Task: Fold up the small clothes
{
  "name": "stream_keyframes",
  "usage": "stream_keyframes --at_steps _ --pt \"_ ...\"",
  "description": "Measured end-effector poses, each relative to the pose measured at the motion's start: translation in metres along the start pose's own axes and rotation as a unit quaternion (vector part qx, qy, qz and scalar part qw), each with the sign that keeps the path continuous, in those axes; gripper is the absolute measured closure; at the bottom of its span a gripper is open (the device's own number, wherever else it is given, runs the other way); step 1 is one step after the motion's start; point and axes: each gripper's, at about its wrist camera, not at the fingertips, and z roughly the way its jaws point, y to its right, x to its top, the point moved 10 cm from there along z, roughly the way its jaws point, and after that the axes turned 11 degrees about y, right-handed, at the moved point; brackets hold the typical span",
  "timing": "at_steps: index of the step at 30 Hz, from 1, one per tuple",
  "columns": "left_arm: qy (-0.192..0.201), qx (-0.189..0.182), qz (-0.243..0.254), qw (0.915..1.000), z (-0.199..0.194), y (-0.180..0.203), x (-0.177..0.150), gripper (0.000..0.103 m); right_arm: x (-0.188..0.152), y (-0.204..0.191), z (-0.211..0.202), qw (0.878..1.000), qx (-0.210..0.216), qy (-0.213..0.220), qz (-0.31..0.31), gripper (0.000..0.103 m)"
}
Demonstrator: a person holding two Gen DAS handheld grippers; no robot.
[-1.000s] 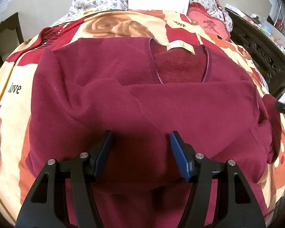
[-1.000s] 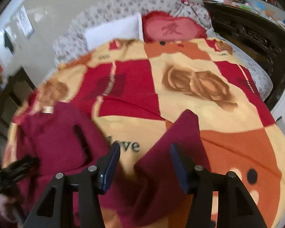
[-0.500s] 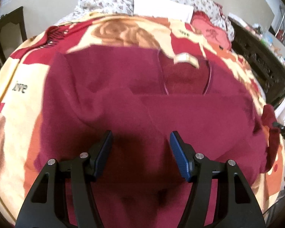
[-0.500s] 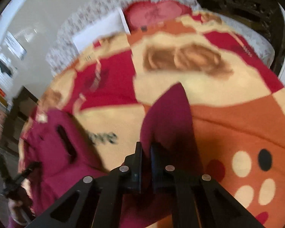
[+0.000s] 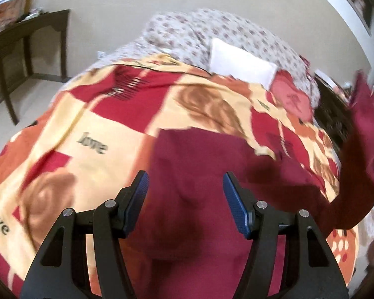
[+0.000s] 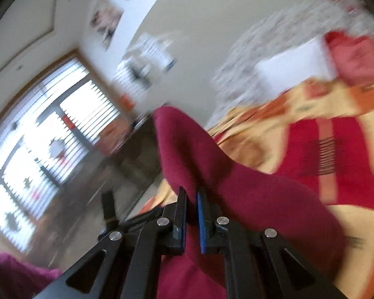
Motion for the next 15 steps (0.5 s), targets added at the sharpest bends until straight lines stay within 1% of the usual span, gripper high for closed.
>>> stream_keyframes --at_steps 1,3,4,5,6,8,10,11,13,15 --pt "0.003 0.007 -0.002 1.0 -0.002 -0.008 0.002 0.041 -0.012 0.005 0.026 0.999 -0.011 -0.034 0.01 0.096" --pt "0.001 0.015 0.001 0.9999 -0.004 -0.017 0.003 0.041 -0.023 0.015 0.05 0.997 -0.048 -0.066 0.001 0.095" --pt "0.0 0.019 0.002 0.9998 -0.005 -0.022 0.003 0.041 -0.022 0.016 0.053 0.996 -0.053 -0.064 -0.007 0.095" --pt "0.001 0.021 0.004 0.9998 -0.006 -0.026 0.003 0.041 -0.018 0.015 0.05 0.997 -0.048 -0.054 -0.007 0.094" --pt "0.002 0.022 0.005 0.9997 -0.006 -0.029 0.002 0.041 -0.014 0.016 0.042 0.998 -0.045 -0.043 -0.005 0.094" --pt "0.004 0.026 0.009 0.9996 -0.005 -0.033 0.0 0.041 -0.007 0.025 0.023 0.998 -0.063 -0.03 -0.01 0.087" --pt "0.001 0.019 0.008 0.9998 -0.001 -0.033 -0.004 0.041 -0.013 0.036 0.001 0.993 -0.106 -0.033 -0.032 0.066" --pt "-0.002 0.014 0.008 0.9999 0.001 -0.031 -0.006 0.041 -0.018 0.043 -0.009 0.99 -0.13 -0.04 -0.044 0.063" --pt "-0.01 0.001 0.013 0.9999 0.004 -0.025 -0.011 0.041 -0.031 0.053 -0.029 0.983 -0.167 -0.05 -0.056 0.062" --pt "-0.008 -0.013 0.018 0.9997 0.003 -0.018 -0.014 0.041 -0.043 0.065 -0.053 0.978 -0.196 -0.051 -0.046 0.062"
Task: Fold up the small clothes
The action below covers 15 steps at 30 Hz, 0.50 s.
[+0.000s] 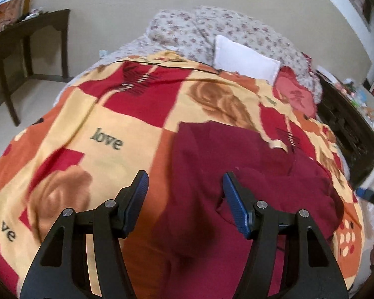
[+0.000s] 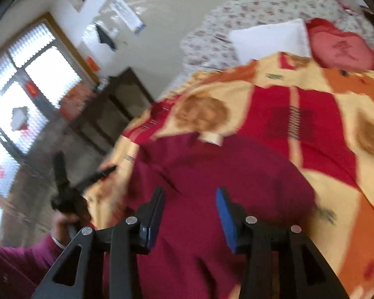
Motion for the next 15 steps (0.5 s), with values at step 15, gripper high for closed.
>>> stream_keyframes --at_steps 15 --pt "-0.027 -0.045 0.015 0.9985 0.011 0.023 -0.016 0.041 -0.06 -0.083 0.059 0.987 0.145 -0.07 0.016 0.062"
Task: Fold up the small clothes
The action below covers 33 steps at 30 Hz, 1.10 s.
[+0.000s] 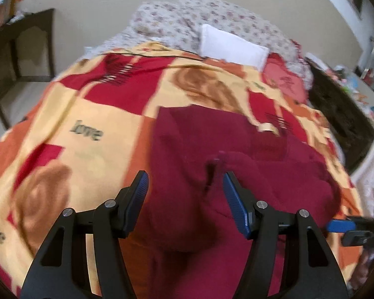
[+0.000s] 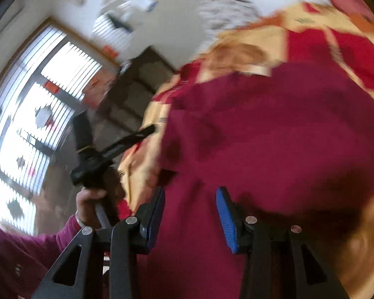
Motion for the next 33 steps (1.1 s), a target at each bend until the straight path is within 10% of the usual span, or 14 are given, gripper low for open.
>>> stream_keyframes --at_steps 20,29,32,33 --pt "-0.075 -0.135 0.036 0.9874 0.042 0.05 -0.019 0.038 -0.047 0.061 -0.047 0.994 -0.028 0.022 0.103 0.062" --pt "-0.1 -0.125 0.036 0.9864 0.066 0.068 -0.037 0.038 -0.045 0.066 -0.049 0.991 -0.03 0.044 0.121 0.062" --pt "-0.114 -0.119 0.052 0.9849 0.066 0.071 -0.046 0.09 -0.043 0.074 -0.051 0.99 -0.036 0.056 0.126 0.062" --pt "-0.119 -0.117 0.044 0.985 0.063 0.07 -0.047 0.092 -0.043 0.075 -0.052 0.99 -0.037 0.058 0.124 0.062"
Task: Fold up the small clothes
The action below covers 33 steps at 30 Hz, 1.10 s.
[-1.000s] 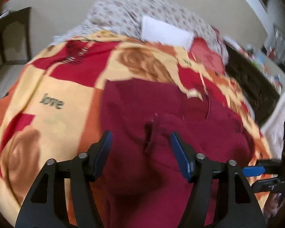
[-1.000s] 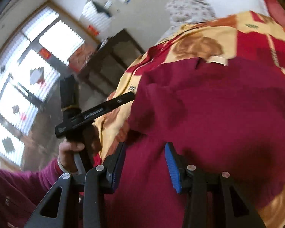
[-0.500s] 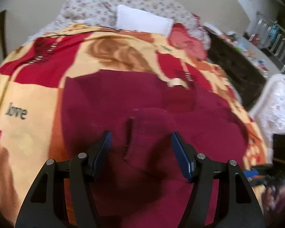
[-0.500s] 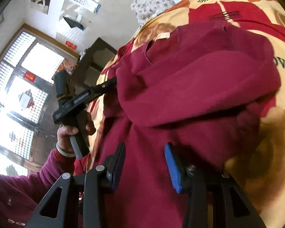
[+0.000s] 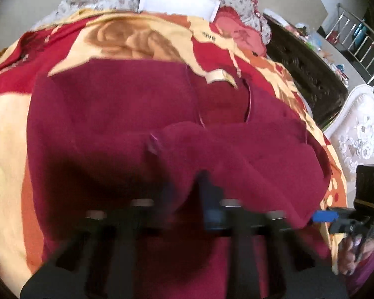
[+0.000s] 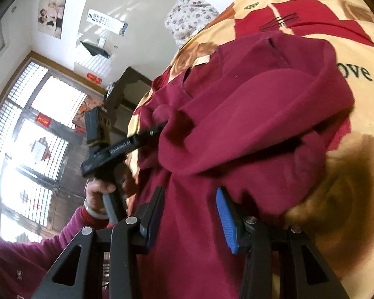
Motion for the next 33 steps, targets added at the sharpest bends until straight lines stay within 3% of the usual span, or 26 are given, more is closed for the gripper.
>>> stream_keyframes --at_steps 8,13,16,19,22,25,26,27,30,33 --pt "0.037 -0.043 -0.071 0.9959 -0.082 -0.001 0.003 0.094 0.025 -0.003 0.017 1.0 0.007 0.009 -0.026 0.062" --pt "0.046 -0.041 -0.113 0.9916 -0.106 -0.013 0.002 0.094 0.061 -0.02 0.022 0.999 0.031 0.037 -0.019 0.062" --pt "0.038 -0.021 -0.12 0.9918 -0.101 -0.022 0.003 0.094 0.098 -0.036 0.04 0.997 0.012 0.044 -0.059 0.062" --pt "0.018 -0.009 -0.135 0.9907 -0.096 -0.028 -0.001 0.094 0.134 -0.029 0.079 0.999 -0.013 0.015 -0.051 0.062" --pt "0.007 -0.009 -0.167 0.9859 -0.094 -0.037 -0.002 0.09 0.143 -0.013 0.096 0.998 -0.036 -0.036 -0.025 0.062" --pt "0.026 -0.002 -0.157 0.9873 -0.104 -0.045 0.006 0.064 0.155 -0.016 0.068 0.998 -0.04 -0.007 -0.05 0.062" --pt "0.036 0.001 -0.153 0.9875 -0.108 -0.048 0.008 0.045 0.158 -0.013 0.058 0.998 -0.047 0.004 -0.053 0.062" --pt "0.048 0.004 -0.155 0.9867 -0.111 -0.052 0.011 0.037 0.158 -0.009 0.046 0.997 -0.056 0.017 -0.052 0.062" --pt "0.063 0.012 -0.159 0.9851 -0.114 -0.064 0.017 0.037 0.134 -0.017 0.028 0.996 -0.046 0.022 -0.077 0.062" --pt "0.058 0.032 -0.154 0.9858 -0.111 -0.072 0.015 0.037 0.086 -0.042 0.043 0.991 -0.018 -0.026 -0.133 0.062"
